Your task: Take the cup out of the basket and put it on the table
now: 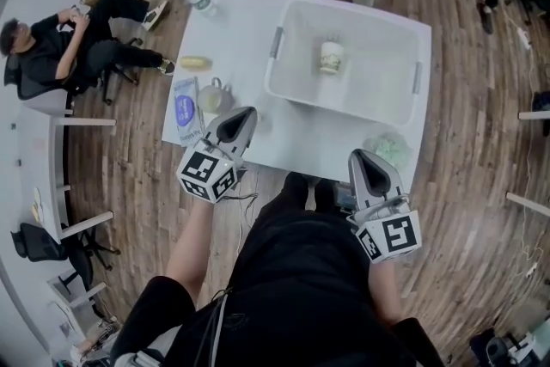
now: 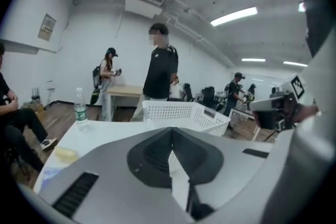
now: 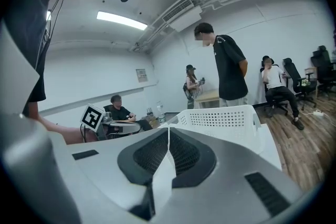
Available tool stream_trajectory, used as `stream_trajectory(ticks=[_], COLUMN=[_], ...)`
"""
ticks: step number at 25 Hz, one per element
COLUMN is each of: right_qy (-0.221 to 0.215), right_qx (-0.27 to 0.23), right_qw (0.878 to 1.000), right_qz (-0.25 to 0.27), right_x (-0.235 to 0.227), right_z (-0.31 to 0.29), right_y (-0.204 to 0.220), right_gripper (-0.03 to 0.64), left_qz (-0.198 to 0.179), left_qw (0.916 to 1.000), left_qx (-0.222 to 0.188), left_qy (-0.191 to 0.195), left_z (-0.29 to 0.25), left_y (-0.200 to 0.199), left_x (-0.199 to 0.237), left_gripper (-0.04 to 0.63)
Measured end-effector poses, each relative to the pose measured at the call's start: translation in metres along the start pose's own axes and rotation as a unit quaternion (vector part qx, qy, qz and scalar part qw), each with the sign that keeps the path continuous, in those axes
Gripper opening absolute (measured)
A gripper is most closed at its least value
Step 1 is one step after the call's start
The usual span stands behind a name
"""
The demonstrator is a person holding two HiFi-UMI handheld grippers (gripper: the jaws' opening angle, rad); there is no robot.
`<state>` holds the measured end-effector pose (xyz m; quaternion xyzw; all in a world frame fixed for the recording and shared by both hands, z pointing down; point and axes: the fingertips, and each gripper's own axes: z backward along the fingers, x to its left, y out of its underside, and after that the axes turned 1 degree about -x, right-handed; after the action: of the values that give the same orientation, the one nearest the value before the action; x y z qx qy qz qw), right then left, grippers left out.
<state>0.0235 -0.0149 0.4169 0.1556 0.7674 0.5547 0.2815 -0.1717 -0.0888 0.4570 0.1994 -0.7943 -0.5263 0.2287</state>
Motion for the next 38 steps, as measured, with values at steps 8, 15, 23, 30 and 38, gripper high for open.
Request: stream_trajectory(ticks=[8,15,23,30,38], right_qy=[0.005,0.009,0.016,0.005,-0.015], right_qx=[-0.025,-0.025,-0.018,0.001,0.078], right_qw=[0.999,0.999,0.999,0.999,0.987], right_qz=[0.021,0.029,0.029,0.053,0.140], right_x=[-0.001,0.000,-0.001,0.000,-0.027], right_z=[0.006,0.010,0.011,0.000,-0.047], right_y=[-0.022,-0.026,-0.024,-0.025,-0.041], right_gripper=[0.026,0.026,0.026,0.026,0.028], left_qz=[0.003,-0.016,-0.023,-0.031,-0.014], left_qw=[0.9877,0.9817,0.9789,0.9790,0.9837], left_qx=[-0.127,-0.120,-0.113,-0.111,-0.092], left_qy=[0.092,0.147,0.169,0.168,0.154], left_z=[0.004,-0.006,-0.012,-0.013,-0.009], left_y=[-0.059,-0.053,-0.049,-0.047,-0.029], left_x=[-0.093,-0.155,-0.173,-0.172,-0.155], left_gripper=[0.009,0.009,0.009,0.009,0.009])
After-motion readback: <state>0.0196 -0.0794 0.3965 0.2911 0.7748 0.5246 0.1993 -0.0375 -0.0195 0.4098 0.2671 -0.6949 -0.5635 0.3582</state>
